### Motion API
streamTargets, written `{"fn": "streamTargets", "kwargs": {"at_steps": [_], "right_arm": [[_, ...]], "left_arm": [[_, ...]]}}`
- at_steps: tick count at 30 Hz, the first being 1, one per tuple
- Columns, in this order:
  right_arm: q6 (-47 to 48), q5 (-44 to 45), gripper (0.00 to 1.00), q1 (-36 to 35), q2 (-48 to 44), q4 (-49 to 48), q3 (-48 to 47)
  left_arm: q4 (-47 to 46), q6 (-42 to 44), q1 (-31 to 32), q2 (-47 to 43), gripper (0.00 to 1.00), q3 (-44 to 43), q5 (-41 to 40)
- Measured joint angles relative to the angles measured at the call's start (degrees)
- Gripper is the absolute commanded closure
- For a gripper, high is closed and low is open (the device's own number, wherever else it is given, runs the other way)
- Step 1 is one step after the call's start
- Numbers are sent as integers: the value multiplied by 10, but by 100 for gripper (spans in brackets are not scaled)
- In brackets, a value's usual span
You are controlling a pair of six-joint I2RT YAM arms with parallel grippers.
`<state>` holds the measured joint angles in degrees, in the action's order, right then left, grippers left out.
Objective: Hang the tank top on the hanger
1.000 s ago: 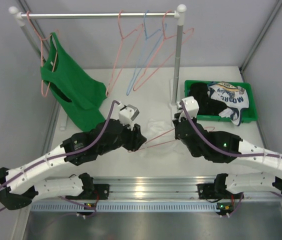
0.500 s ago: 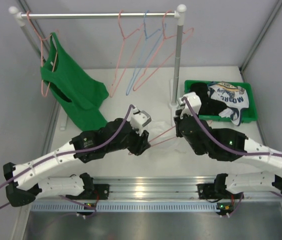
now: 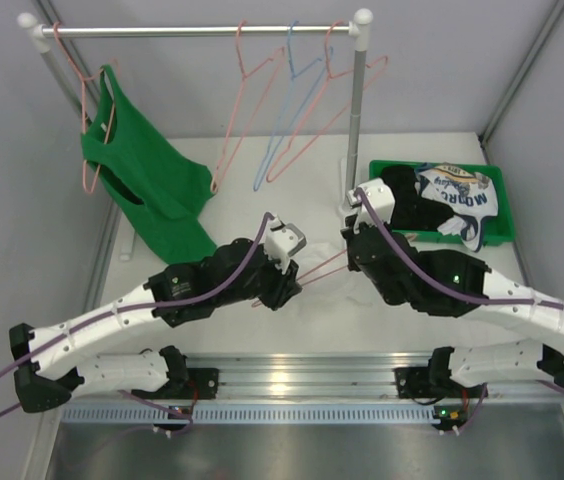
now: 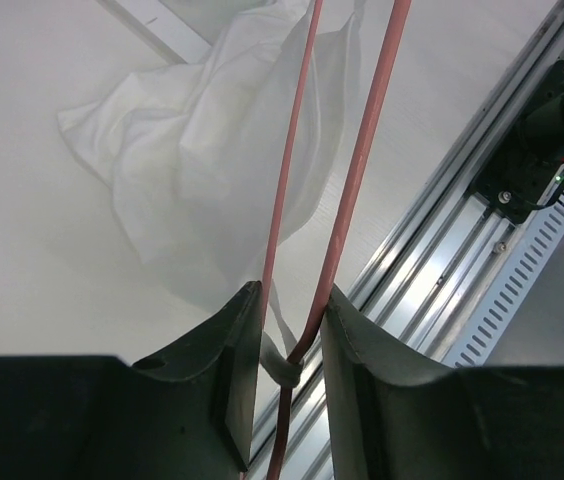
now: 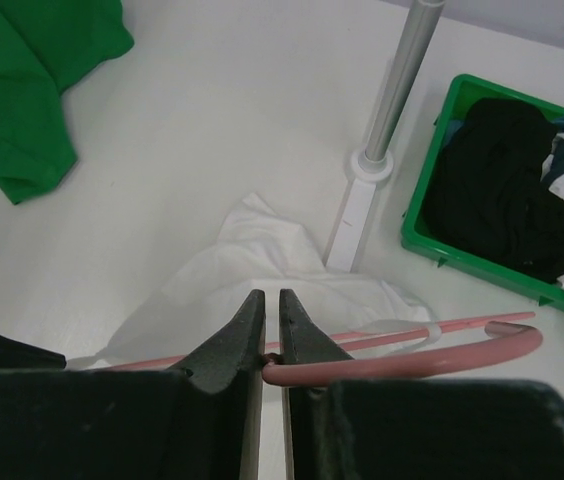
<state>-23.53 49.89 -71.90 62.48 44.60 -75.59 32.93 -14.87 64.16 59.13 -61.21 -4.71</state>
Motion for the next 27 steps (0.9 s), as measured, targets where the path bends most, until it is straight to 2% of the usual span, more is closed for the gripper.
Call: {"fn": "streamTargets", "kwargs": {"at_steps": [4,10,18,21,27], "right_arm": [[0,0,100,0,10,4,-13],[5,2,100,0,26,5,-20],[12,7,100,0,38,4,-22],[13,5,93,0,38,2,-22],[12,-5,74,0,38,-8,-22]], "left_arm": [[-9,2,4,0,71,8,-14],[-18,24,23,0,100,18,-24],[-37,33,29,-8,100,40,-41],[-56,33,30,-25,100,57,-43],[-104,28,30,-67,100,107,-45]]}}
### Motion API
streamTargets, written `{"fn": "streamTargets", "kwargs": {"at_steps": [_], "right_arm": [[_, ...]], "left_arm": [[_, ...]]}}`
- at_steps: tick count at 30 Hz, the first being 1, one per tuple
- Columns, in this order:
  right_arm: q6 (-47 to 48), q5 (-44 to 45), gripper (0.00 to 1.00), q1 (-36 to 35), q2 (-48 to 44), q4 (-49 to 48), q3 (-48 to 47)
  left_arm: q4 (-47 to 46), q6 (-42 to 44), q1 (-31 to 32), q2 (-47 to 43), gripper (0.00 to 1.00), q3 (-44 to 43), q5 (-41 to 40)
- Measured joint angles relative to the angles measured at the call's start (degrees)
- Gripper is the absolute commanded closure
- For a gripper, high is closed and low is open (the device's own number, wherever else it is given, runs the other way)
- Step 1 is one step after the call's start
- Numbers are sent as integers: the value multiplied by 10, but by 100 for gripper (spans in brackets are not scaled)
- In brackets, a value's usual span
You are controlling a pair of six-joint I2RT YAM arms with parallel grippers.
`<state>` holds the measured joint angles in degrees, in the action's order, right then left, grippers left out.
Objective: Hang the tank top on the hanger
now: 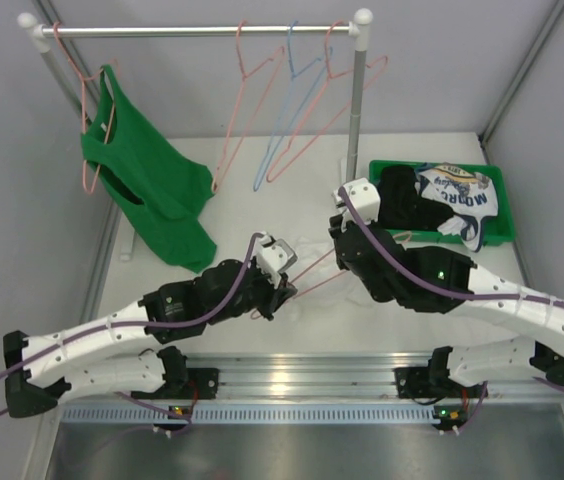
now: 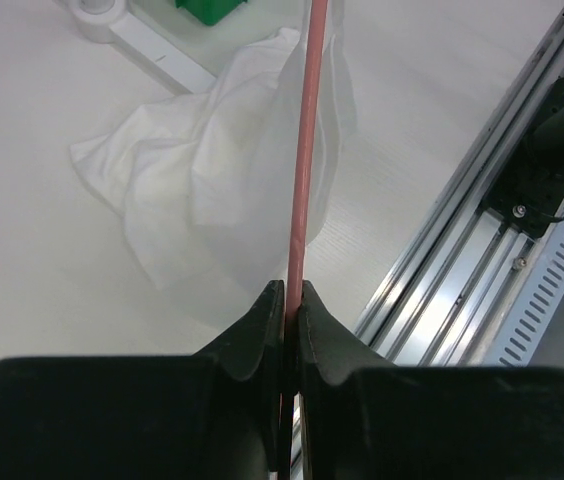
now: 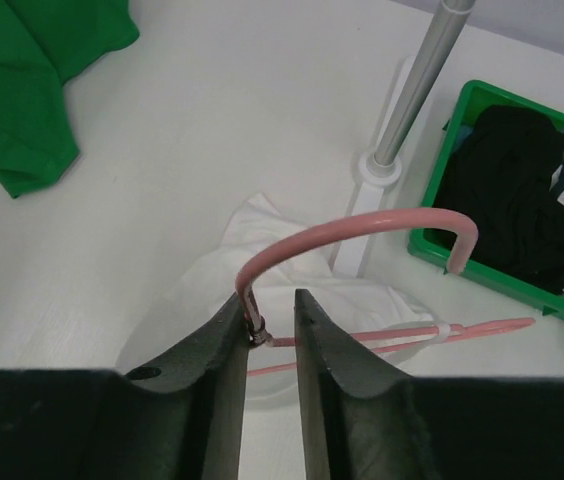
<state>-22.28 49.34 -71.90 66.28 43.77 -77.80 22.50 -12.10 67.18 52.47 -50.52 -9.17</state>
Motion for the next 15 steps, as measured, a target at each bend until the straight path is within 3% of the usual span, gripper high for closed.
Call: {"fn": "streamTargets", "kwargs": {"at_steps": [3,10,13,15], "right_arm": [[1,-2,66,0,0,-2,0],[6,1,39,0,-3,-7,0],[10,2,23,0,-4,-8,0],[13,1,19,0,-6,-9,0]], "left_arm": [[-16,-8,0,-21,100,21,-8],[-28,-38,-3,-61,100,55,-37],[-29,-50,-4,-73,100,65,-50],[-31,-58,-4,-82,100,75,-55]]}}
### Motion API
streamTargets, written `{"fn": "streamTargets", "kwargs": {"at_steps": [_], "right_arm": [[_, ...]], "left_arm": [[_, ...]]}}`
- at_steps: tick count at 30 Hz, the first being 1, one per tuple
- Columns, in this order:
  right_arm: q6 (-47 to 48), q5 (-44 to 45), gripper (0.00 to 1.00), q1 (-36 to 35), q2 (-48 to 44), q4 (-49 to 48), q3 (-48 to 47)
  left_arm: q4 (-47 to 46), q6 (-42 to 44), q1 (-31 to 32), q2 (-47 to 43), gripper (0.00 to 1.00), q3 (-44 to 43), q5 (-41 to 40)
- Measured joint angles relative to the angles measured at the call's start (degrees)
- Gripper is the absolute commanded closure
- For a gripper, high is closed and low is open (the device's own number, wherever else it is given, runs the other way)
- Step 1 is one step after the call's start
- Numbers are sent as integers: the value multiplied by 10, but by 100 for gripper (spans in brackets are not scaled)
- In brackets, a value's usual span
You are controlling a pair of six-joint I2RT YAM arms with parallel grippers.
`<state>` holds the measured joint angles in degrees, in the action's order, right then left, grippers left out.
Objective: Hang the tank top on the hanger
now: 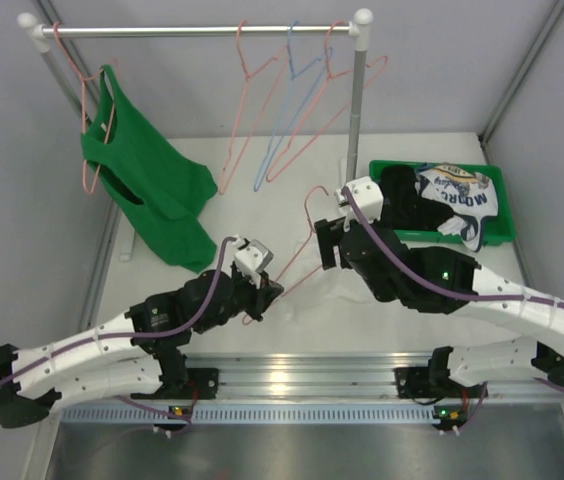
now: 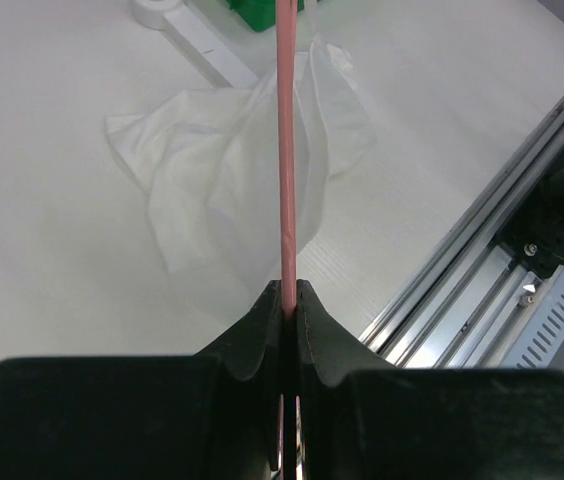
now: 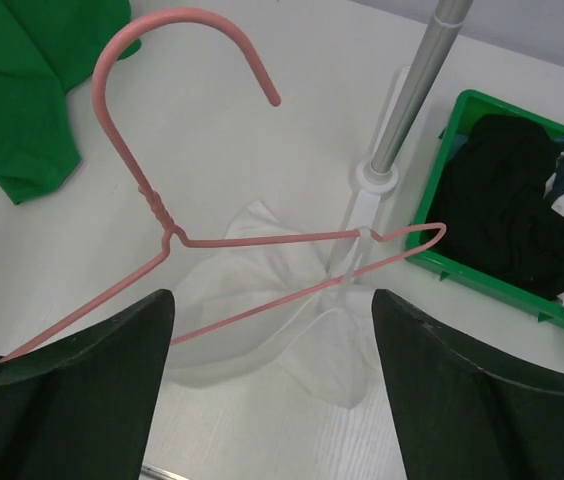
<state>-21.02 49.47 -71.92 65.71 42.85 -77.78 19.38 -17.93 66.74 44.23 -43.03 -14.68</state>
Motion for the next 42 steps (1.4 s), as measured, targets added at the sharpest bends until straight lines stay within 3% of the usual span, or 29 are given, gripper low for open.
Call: {"fn": "streamTargets", "kwargs": {"at_steps": [7,19,35,42], "right_arm": [[5,-1,10,0,-17,-11,1],[10,-1,10,0,-28,-36,2],[9,-3,11,0,-57,-40,28],[8,-10,12,0,-70,-38,36]], "left_arm": [[-1,-23,0,-43,100,43,-18],[8,-88,0,-88,100,104,-67],[113,-230,-5,-138,100,125,-227],[145,-243,-48,-123,100,111,-255]]}}
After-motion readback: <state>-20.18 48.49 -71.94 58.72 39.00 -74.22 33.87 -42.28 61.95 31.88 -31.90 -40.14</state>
